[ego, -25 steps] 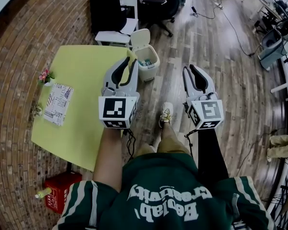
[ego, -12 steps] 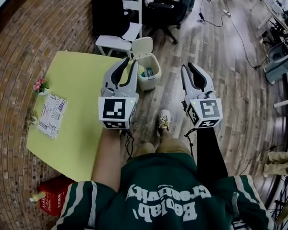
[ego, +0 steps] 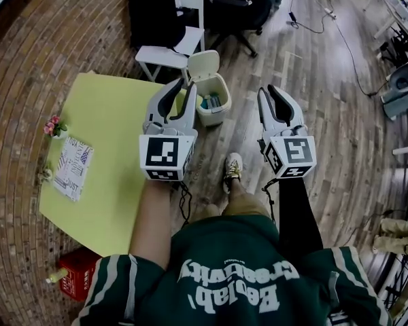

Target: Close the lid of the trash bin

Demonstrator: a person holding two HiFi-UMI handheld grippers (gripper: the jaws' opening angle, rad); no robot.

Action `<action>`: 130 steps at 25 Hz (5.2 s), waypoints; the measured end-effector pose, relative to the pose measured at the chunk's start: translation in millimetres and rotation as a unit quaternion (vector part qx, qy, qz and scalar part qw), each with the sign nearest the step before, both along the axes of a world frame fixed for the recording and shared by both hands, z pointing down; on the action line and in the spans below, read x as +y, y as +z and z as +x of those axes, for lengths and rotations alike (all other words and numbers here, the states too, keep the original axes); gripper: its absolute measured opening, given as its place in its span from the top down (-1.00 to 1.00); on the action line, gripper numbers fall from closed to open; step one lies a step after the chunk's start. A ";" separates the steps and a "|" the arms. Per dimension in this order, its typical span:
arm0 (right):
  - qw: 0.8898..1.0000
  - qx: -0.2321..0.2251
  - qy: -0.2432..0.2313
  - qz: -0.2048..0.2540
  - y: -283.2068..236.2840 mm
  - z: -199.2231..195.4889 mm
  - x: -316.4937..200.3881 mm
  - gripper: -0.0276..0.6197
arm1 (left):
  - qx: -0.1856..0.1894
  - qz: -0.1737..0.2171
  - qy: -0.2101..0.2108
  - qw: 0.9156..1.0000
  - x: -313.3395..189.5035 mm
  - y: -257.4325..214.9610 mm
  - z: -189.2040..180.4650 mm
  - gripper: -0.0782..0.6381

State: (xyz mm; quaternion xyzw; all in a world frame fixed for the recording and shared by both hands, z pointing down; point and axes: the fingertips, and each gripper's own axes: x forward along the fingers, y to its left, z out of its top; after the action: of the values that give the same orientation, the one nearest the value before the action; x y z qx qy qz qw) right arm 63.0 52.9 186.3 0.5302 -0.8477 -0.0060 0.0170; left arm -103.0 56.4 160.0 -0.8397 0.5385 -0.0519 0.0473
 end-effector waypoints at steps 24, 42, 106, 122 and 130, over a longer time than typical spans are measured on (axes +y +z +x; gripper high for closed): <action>0.998 -0.026 -0.047 -0.023 -5.7 33.7 -176.9 0.64 | -0.012 -0.024 -0.027 0.999 -163.8 -8.2 49.1 0.52; 0.994 -0.046 -0.092 -0.037 20.4 23.0 -302.5 0.64 | -0.028 -0.041 -0.103 0.993 -249.4 16.0 1.1 0.52; 0.995 0.002 -0.022 -0.096 144.5 -82.1 -348.2 0.59 | -0.003 -0.146 0.036 0.989 -394.0 197.6 -48.1 0.47; 0.992 -0.008 0.004 -0.124 183.9 -28.1 -371.5 0.59 | -0.056 -0.251 0.041 0.966 -451.5 324.2 -7.2 0.43; 0.991 -0.015 -0.005 -0.130 193.8 -24.4 -377.9 0.59 | -0.063 -0.328 0.020 0.942 -460.7 398.1 -12.7 0.46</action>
State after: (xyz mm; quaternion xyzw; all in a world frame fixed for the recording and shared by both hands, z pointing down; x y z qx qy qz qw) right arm 38.5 -325.0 380.1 0.5190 -0.8443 0.1117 0.0732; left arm -115.7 -404.3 558.0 -0.8141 0.4710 -0.2774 -0.1960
